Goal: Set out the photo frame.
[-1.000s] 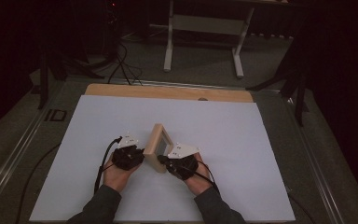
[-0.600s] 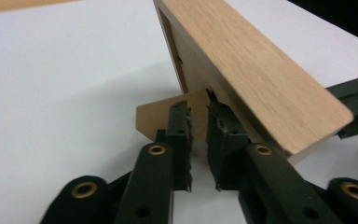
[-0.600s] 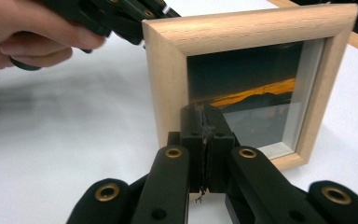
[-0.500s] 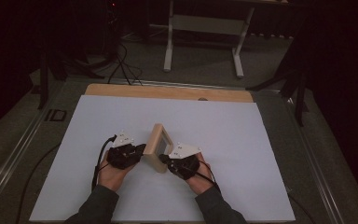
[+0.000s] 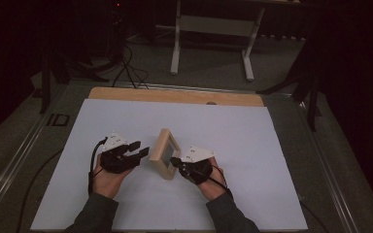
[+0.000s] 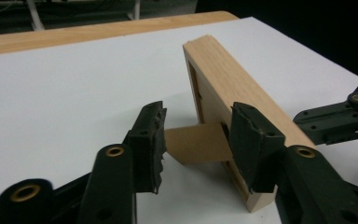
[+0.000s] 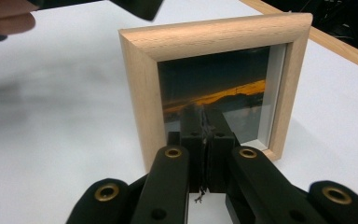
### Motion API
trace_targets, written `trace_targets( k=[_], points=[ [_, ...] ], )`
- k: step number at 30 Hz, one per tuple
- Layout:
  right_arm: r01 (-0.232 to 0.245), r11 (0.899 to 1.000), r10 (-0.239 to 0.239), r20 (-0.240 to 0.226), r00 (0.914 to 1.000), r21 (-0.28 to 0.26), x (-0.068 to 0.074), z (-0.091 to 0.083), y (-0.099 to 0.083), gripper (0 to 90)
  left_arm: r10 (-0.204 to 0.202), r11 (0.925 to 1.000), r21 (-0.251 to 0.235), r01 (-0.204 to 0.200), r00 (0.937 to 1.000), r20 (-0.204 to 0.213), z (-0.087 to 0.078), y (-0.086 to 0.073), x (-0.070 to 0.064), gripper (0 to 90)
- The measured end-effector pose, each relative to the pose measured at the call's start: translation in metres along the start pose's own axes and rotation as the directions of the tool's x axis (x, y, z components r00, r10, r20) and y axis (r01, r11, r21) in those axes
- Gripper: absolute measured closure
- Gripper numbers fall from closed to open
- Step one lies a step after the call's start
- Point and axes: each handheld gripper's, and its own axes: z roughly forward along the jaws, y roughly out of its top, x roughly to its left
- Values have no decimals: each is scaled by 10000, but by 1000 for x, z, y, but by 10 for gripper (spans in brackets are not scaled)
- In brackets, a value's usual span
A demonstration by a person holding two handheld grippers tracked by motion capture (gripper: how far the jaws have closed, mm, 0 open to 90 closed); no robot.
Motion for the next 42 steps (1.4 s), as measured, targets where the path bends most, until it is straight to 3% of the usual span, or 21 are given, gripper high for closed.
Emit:
trace_targets(
  k=[13,25,35,42],
  points=[
    [-35,10000,36,179,9998,-52,-6,-5,0,881,2,9997,-258,-3,10000,-32,-8,9,-13,430],
    [-119,9998,123,301,9995,-132,-10,-9,0,880,307,9995,-48,-308,9995,-46,-2,11,-31,303],
    [-179,9995,189,413,9990,-247,-14,-14,0,880,506,9987,100,-504,9986,-144,6,7,-41,275],
    [-219,9993,234,478,9986,-298,-16,-16,1,879,396,9984,413,-384,9988,-290,16,2,-44,279]
  ],
)
